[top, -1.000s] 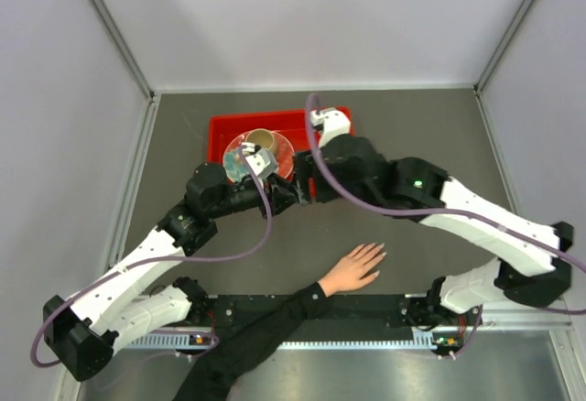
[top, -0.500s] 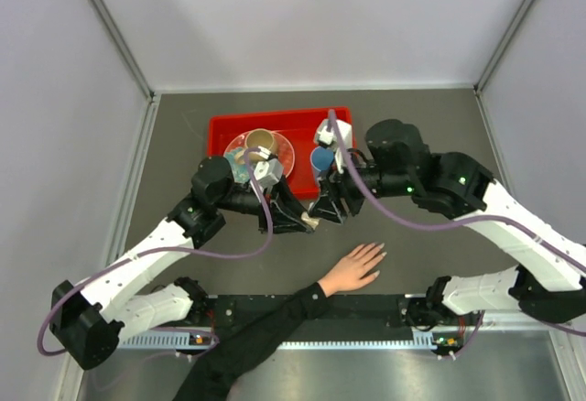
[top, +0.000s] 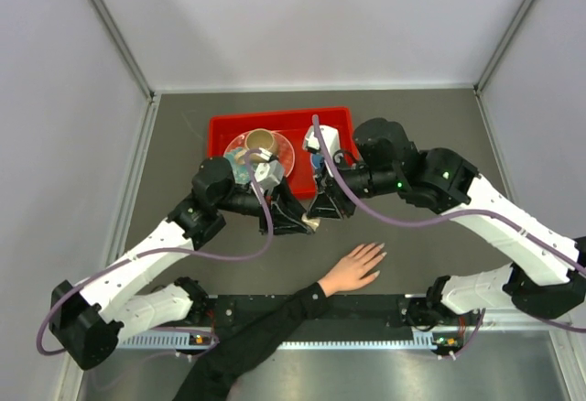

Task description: Paint the nails

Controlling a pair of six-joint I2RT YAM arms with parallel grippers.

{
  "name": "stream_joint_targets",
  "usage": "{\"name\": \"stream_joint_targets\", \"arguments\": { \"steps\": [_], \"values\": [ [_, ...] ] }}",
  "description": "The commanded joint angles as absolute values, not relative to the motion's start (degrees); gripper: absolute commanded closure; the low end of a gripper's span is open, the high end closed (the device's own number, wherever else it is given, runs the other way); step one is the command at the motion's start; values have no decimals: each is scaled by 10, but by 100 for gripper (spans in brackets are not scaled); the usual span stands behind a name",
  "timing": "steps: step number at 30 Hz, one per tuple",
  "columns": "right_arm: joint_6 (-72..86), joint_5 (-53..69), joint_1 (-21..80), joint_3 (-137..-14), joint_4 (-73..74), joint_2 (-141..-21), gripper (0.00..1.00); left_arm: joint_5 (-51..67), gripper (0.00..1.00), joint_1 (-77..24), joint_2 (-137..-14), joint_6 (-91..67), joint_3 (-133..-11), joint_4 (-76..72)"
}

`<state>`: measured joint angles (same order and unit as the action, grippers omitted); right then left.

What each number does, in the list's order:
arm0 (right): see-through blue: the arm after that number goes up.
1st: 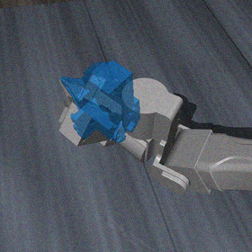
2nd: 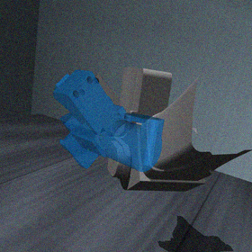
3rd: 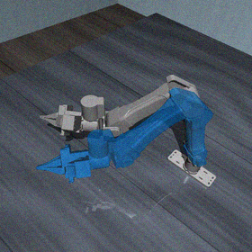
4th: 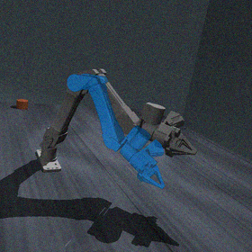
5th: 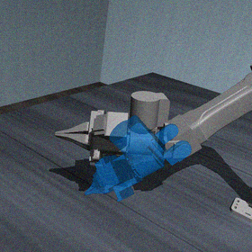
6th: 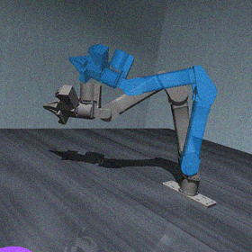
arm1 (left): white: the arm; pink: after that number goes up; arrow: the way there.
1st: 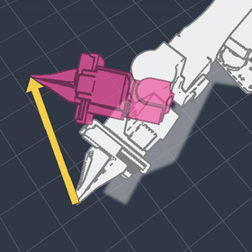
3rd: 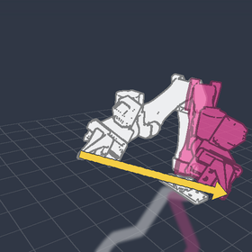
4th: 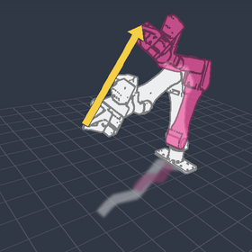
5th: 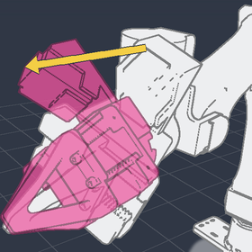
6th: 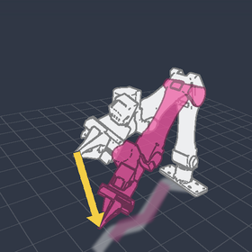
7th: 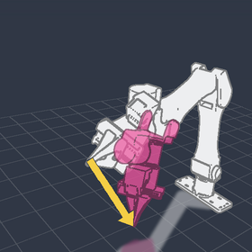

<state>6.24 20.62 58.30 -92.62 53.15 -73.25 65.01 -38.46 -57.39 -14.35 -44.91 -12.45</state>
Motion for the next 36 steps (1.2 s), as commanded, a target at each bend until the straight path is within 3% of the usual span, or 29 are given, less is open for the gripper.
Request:
{"name": "stream_joint_targets", "arguments": {
  "steps": [1,4,9,13,18,19,21,22,25,33,36],
  "values": [
    [115,179,578,-898,486,-722,100,483,100,-387,-542,-82,-464,-107],
    [219,58,589,-860,417,-709,100,329,100,-387,-520,-49,-461,-67],
    [366,-289,713,-884,438,-791,100,232,100,-388,-486,-33,-442,-72],
    [461,-378,744,-963,497,-884,100,153,100,-388,-471,-22,-435,-64],
    [447,-366,744,-972,472,-887,100,152,100,-387,-475,-19,-439,-58],
    [440,-363,744,-983,480,-884,85,156,100,-387,-476,-22,-440,-59],
    [418,-329,735,-987,486,-870,65,170,100,-387,-485,-22,-446,-54],
    [414,-315,722,-980,489,-862,44,175,100,-387,-490,-22,-450,-41],
    [387,-263,693,-944,481,-804,32,197,100,-387,-507,-23,-465,-29],
    [221,-91,633,-893,468,-686,25,361,100,-387,-530,-48,-471,-56],
    [169,-13,621,-888,472,-671,39,487,100,-387,-540,-76,-466,-101]
  ]
}}
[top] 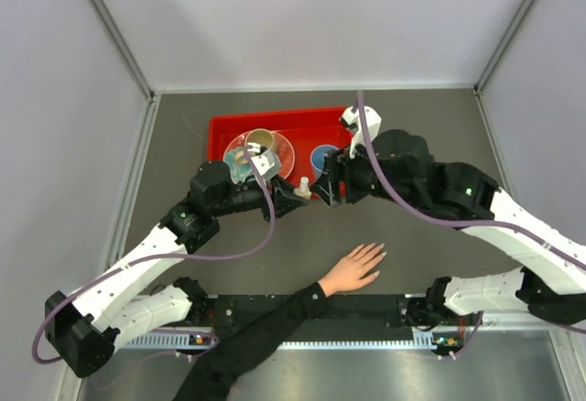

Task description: Paint the nails

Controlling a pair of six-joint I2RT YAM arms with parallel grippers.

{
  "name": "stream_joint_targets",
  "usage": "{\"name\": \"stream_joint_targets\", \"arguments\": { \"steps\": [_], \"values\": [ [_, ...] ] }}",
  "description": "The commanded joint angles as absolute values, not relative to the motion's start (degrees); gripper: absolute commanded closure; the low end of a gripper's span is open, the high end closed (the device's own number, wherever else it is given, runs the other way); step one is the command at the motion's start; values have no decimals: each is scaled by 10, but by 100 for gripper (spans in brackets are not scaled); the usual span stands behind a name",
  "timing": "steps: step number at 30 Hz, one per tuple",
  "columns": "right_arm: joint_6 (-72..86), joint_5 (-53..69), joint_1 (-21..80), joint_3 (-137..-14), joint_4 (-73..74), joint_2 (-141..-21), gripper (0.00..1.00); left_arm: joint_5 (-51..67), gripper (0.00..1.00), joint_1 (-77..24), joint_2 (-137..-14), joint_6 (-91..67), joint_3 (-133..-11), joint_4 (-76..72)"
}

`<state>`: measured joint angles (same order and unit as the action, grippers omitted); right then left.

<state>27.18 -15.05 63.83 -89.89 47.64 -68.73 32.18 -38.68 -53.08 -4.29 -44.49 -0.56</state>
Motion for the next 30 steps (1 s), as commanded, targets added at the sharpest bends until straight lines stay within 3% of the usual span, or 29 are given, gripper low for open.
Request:
{"name": "stream_joint_targets", "arguments": {
  "steps": [1,5,16,23,30],
  "values": [
    [157,17,616,-878,468,-666,42,522,100,-387,-545,-96,-467,-112],
    [113,141,605,-869,470,-662,47,650,100,-388,-569,-150,-472,-158],
    [61,221,595,-886,490,-685,40,691,100,-391,-585,-181,-475,-178],
    [54,225,583,-895,480,-679,58,694,100,-395,-592,-182,-475,-176],
    [47,233,578,-907,493,-700,58,692,100,-396,-592,-178,-475,-171]
  ]
}}
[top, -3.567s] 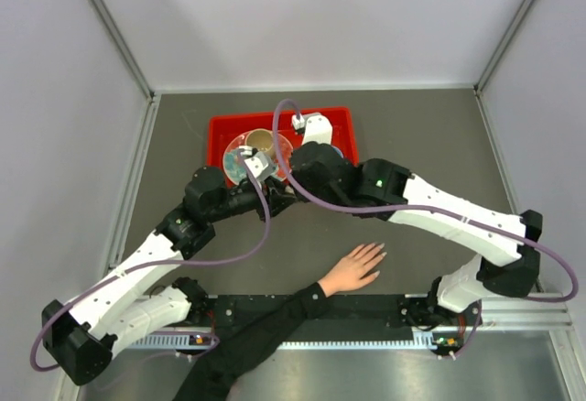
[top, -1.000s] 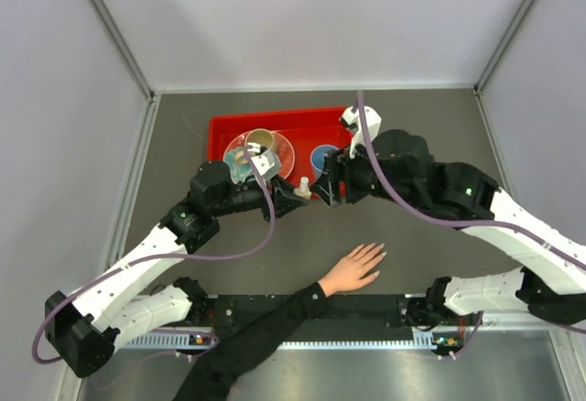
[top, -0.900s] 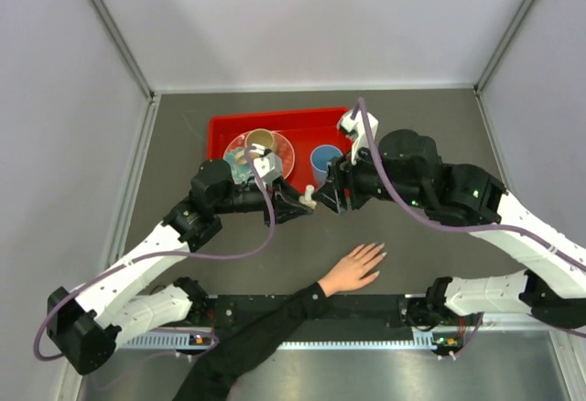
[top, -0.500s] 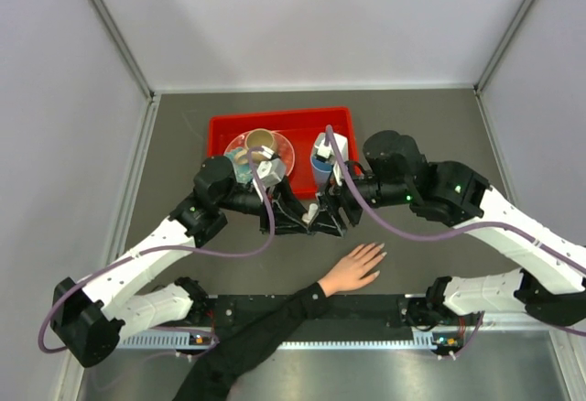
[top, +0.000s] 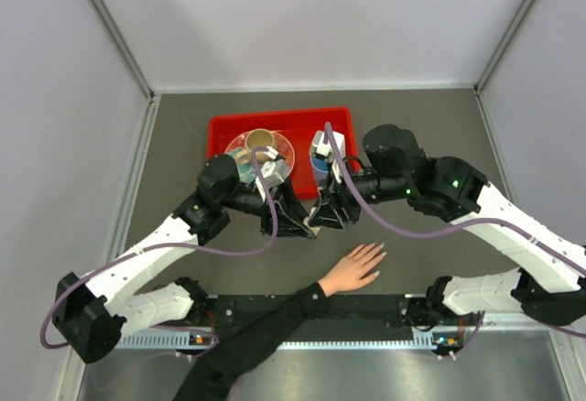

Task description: Paint the nails

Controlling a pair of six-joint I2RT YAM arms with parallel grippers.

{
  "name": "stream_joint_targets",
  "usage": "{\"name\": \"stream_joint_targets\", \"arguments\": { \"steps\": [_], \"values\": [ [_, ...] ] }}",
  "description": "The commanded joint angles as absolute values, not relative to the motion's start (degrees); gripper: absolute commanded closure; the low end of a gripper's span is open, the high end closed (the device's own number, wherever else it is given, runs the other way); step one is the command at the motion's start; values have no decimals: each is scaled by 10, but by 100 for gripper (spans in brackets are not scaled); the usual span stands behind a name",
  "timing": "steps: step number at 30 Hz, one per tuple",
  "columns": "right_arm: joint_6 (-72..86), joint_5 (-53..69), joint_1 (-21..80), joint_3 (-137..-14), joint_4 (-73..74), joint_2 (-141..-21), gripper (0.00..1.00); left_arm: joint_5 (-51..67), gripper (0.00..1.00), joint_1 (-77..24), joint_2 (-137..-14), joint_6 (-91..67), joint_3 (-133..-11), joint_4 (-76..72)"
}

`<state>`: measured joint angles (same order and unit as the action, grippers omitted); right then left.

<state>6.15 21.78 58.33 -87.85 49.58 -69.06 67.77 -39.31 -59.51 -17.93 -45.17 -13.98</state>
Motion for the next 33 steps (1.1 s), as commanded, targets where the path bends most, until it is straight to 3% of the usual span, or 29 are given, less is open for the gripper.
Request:
{"name": "stream_joint_targets", "arguments": {
  "steps": [1,4,5,6,10,14,16,19,25,28,29,30,33],
  "values": [
    [47,226,577,-907,492,-700,58,692,100,-396,-592,-177,-475,-170],
    [50,229,577,-904,483,-699,59,689,100,-396,-594,-175,-476,-167],
    [54,231,577,-902,479,-698,65,686,100,-396,-594,-173,-477,-164],
    [56,231,577,-901,478,-699,78,680,100,-396,-593,-168,-477,-162],
    [81,184,577,-893,476,-704,99,586,100,-396,-579,-111,-482,-107],
    [221,48,594,-837,407,-707,100,376,100,-397,-548,-50,-481,-49],
    [287,-147,633,-824,402,-723,100,272,100,-397,-523,-36,-469,-40],
    [374,-292,693,-845,410,-768,100,192,100,-397,-493,-26,-448,-54],
    [413,-275,699,-866,351,-823,100,149,100,-397,-477,-23,-432,-66],
    [384,-250,699,-911,394,-837,81,148,100,-397,-481,-23,-438,-61],
    [364,-244,699,-931,408,-836,60,149,100,-397,-481,-23,-439,-55],
    [354,-237,699,-938,420,-826,51,157,100,-398,-481,-22,-440,-55],
    [323,-207,687,-942,461,-797,34,193,100,-397,-478,-25,-440,-61]
  ]
}}
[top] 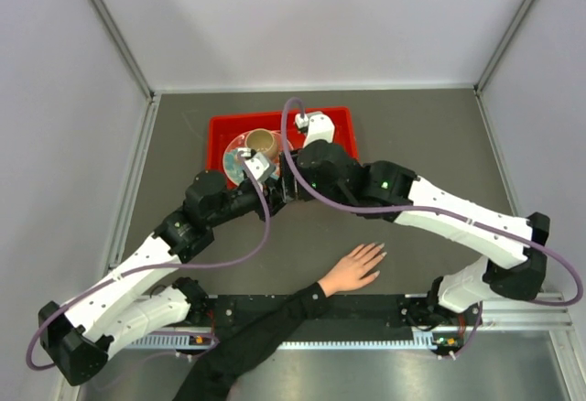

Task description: Paint the nails

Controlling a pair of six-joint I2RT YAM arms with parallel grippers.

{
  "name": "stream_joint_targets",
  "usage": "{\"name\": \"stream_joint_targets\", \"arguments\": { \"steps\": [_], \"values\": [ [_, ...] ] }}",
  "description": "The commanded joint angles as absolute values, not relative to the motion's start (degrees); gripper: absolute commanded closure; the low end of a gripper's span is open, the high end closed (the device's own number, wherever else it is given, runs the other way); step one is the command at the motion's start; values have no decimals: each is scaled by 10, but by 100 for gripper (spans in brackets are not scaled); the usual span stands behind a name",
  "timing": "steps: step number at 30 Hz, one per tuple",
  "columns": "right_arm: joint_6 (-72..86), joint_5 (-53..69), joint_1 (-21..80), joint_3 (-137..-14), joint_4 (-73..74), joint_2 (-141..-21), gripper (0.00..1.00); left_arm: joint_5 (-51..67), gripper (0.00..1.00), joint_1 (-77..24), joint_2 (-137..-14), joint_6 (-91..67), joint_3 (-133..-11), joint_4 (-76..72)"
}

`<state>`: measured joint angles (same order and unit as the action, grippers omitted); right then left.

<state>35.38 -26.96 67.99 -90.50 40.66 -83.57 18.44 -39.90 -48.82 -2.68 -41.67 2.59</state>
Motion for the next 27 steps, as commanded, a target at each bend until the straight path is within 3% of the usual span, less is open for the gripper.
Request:
{"name": "stream_joint_targets", "arguments": {
  "steps": [1,5,12,16,20,27],
  "values": [
    [316,-185,670,-938,466,-767,33,205,100,-397,-478,-26,-439,-64],
    [250,-118,641,-888,468,-690,26,306,100,-398,-494,-27,-452,-62],
    [123,190,613,-838,433,-624,34,567,100,-398,-533,-101,-460,-125],
    [79,186,613,-869,483,-639,41,670,100,-398,-584,-146,-476,-151],
    [63,199,612,-889,499,-664,44,693,100,-399,-593,-152,-482,-150],
    [55,165,612,-890,503,-671,40,695,100,-403,-589,-150,-477,-153]
  ]
}}
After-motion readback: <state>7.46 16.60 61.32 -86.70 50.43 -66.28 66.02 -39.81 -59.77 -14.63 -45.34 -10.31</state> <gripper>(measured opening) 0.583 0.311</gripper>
